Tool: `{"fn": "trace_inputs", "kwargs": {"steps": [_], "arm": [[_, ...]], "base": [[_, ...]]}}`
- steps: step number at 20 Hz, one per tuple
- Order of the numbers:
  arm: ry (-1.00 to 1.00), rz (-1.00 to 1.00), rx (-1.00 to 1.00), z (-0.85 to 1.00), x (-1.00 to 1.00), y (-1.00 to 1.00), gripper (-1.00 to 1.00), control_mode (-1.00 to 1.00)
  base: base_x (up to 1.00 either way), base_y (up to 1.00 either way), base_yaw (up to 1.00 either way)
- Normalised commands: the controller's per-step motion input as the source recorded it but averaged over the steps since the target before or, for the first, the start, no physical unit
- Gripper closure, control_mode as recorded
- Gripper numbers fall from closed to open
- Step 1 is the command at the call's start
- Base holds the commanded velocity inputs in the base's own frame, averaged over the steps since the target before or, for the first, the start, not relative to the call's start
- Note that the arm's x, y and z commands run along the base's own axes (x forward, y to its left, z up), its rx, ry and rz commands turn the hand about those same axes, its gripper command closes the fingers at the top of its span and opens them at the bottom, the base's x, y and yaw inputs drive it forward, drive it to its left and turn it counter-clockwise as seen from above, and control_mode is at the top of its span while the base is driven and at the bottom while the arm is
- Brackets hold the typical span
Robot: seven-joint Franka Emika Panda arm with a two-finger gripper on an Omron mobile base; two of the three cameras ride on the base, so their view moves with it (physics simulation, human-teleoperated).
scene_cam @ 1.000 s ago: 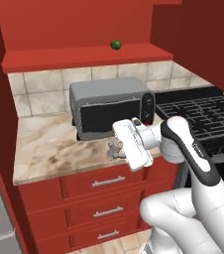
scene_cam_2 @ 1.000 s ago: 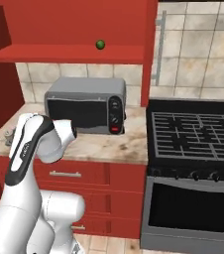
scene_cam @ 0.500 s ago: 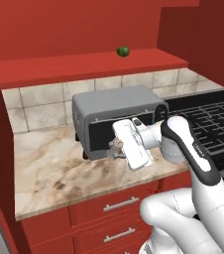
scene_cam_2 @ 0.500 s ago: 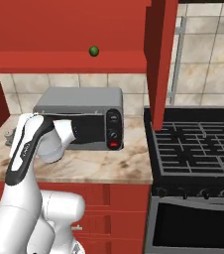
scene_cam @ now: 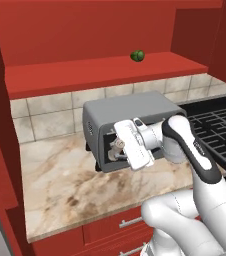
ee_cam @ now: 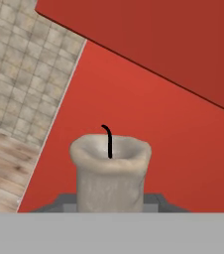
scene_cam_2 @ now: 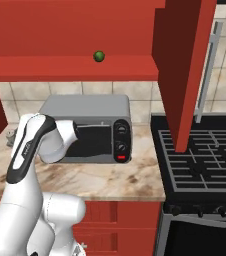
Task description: Pick the candle and candle from the dining table and place them in the open cabinet. Close the cabinet after placing the objects.
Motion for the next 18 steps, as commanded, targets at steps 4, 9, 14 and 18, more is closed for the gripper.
{"fn": "trace_inputs", "kwargs": {"steps": [4, 9, 14, 18], "arm": [[0.0, 0.0, 0.0, 0.0, 0.0, 0.0, 1.0, 1.0], [0.0, 0.0, 0.0, 0.0, 0.0, 0.0, 1.0, 1.0], [-0.03, 0.0, -0.01, 0.07, -0.05, 0.0, 1.0, -1.0], [-0.12, -0.02, -0.07, 0.46, -0.18, 0.03, 1.0, -1.0]], "base": [[0.1, 0.23, 0.0], [0.0, 0.02, 0.0], [-0.05, 0.01, -0.01], [0.0, 0.0, 0.0]]}}
